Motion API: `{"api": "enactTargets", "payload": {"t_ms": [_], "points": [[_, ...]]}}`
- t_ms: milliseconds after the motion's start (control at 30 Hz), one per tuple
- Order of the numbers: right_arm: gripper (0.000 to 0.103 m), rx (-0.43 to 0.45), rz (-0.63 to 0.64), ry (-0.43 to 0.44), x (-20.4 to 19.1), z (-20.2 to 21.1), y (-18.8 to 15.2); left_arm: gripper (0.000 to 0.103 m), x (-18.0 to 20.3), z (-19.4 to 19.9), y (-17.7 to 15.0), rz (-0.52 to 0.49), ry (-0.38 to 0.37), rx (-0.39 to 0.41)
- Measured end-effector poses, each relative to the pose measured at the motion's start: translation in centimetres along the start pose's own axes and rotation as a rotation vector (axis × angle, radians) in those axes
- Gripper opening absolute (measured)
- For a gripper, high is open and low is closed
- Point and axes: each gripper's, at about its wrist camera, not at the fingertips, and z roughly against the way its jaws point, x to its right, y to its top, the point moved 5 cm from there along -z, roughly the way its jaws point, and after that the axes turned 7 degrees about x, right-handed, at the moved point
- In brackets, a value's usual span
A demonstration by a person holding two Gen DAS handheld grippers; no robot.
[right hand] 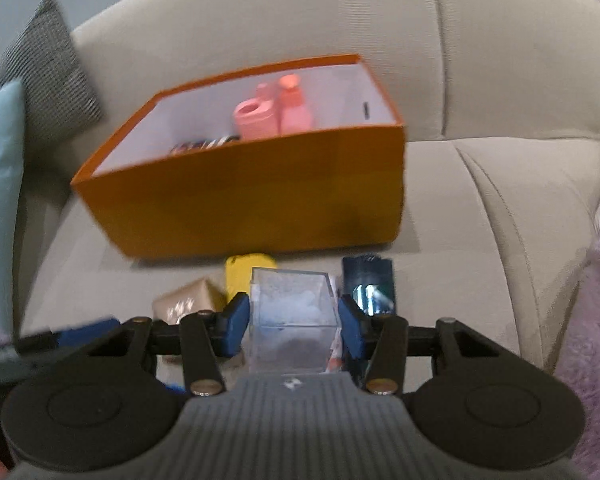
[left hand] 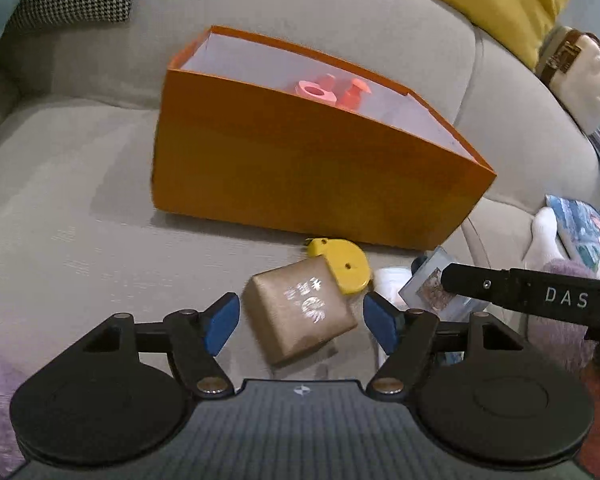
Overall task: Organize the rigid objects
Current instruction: 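Withdraw both grippers from the orange box and lower them to the items in front, then grasp the brown paper box with the left gripper while the right gripper grasps the clear cube box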
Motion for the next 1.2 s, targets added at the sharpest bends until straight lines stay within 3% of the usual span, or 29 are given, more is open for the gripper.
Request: {"api": "enactTargets", "payload": {"t_ms": [133,400,500,600,833,967,1100,1200], "points": [[0.05,-0.015,0.025,-0.003,-0.3,-1.0,0.0,0.085,0.5,-1.5,0.1,0.051,0.041,-0.035],[0.05,-0.037,-0.028,0.023,0.5,-1.6,0.2,0.087,1.7,-3.9,-0.2,0.01,0.133,-0.075],[0.05,-0.052,-0.03,0.026,0.4,-2.0,0.1,0.082,1.5,-4.6,-0.4,0.004,0.163,-0.095],[0.05,-0.052,-0.023,0.041,-0.1,-2.2,0.1,0.078,1.0,-4.4,-0.7,0.011,0.144,-0.082],[0.05,-0.067,0.004,0.069,-1.0,-2.9,-0.3,0.081,-0.1,-3.1,-1.0,-0.135,0.137,-0.131],[0.05,-0.094,0.03,0.064,-1.4,-3.5,-0.7,0.081,-1.0,-2.7,-1.0,-0.1,0.141,-0.14],[0.05,-0.102,0.041,0.049,-1.3,-3.6,-1.0,0.072,-1.2,-2.4,-1.0,-0.084,0.112,-0.144],[0.05,-0.105,0.039,0.052,-1.3,-3.7,-1.2,0.072,-1.2,-2.2,-1.0,-0.082,0.1,-0.136]]}}
